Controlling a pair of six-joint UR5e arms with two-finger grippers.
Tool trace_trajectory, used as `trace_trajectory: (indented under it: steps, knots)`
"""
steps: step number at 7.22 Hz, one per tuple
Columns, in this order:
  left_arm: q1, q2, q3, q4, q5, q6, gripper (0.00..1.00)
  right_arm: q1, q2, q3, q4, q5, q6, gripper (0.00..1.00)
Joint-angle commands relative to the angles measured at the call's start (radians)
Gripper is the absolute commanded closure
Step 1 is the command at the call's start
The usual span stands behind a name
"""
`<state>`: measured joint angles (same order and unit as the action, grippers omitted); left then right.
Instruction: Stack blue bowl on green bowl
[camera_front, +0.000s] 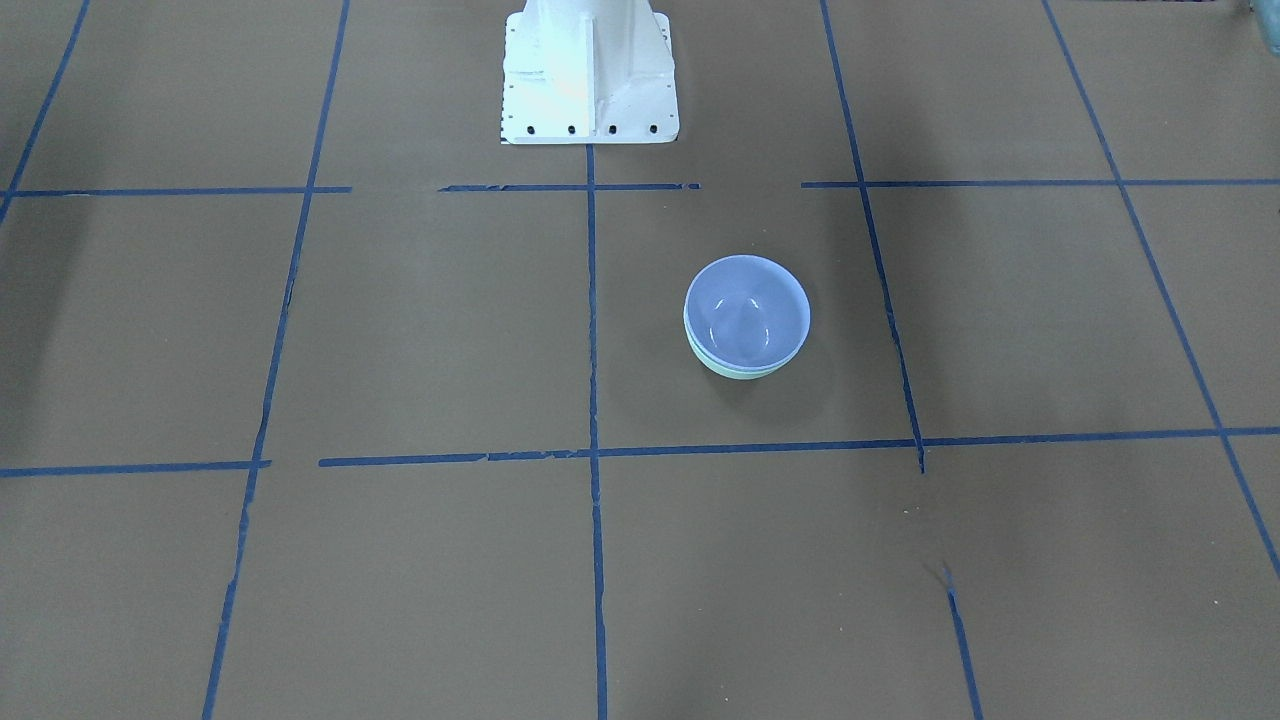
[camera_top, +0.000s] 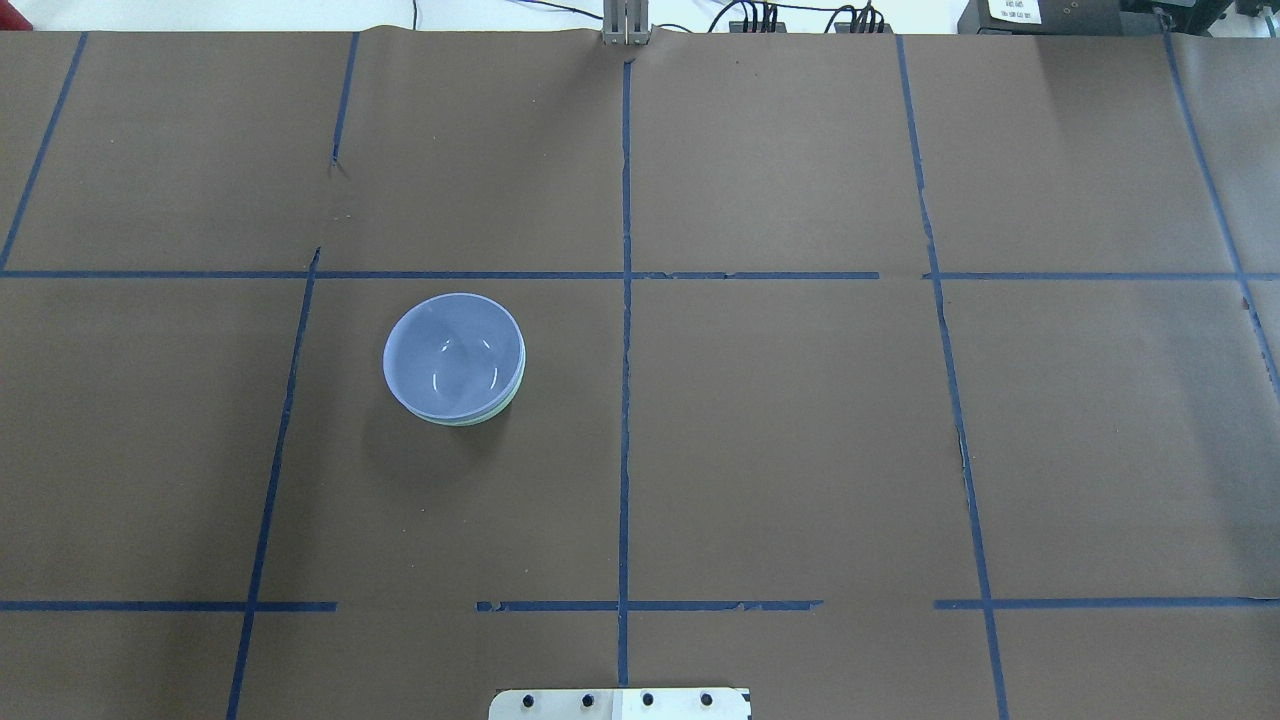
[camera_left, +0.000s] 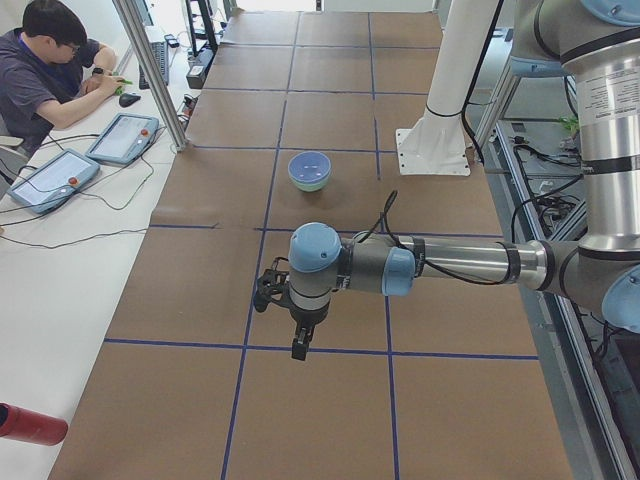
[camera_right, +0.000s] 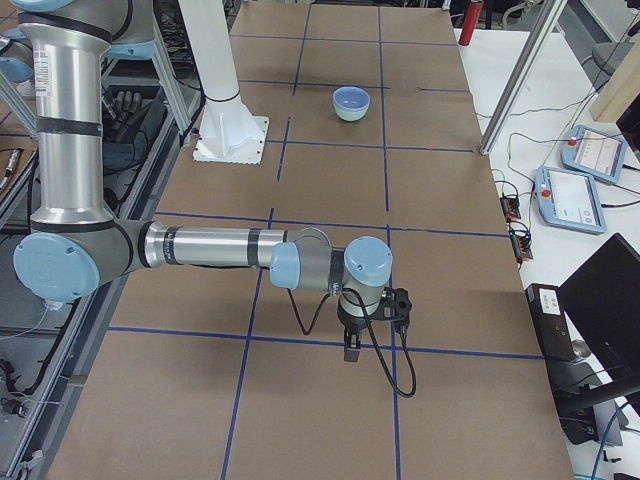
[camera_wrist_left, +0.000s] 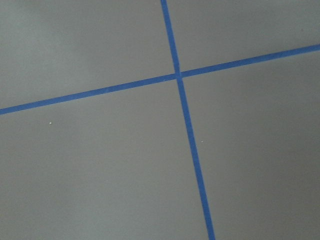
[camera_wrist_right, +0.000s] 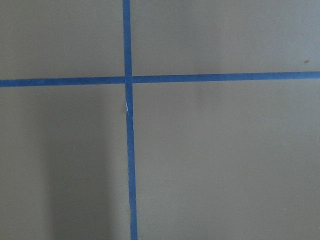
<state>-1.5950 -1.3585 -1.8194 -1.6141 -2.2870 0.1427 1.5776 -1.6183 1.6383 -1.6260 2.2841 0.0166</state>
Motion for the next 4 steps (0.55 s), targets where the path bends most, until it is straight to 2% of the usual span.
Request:
trace_trajectory:
  steps: [1, 4]
  knots:
    - [-0.008, -0.001, 0.031, 0.019, -0.095, 0.008, 0.0, -0.001, 0.0, 0.0, 0.0, 0.0, 0.0, 0.0]
    - [-0.006, -0.008, 0.031, 0.007, -0.085, 0.017, 0.0, -0.001, 0.0, 0.0, 0.0, 0.0, -0.001, 0.0]
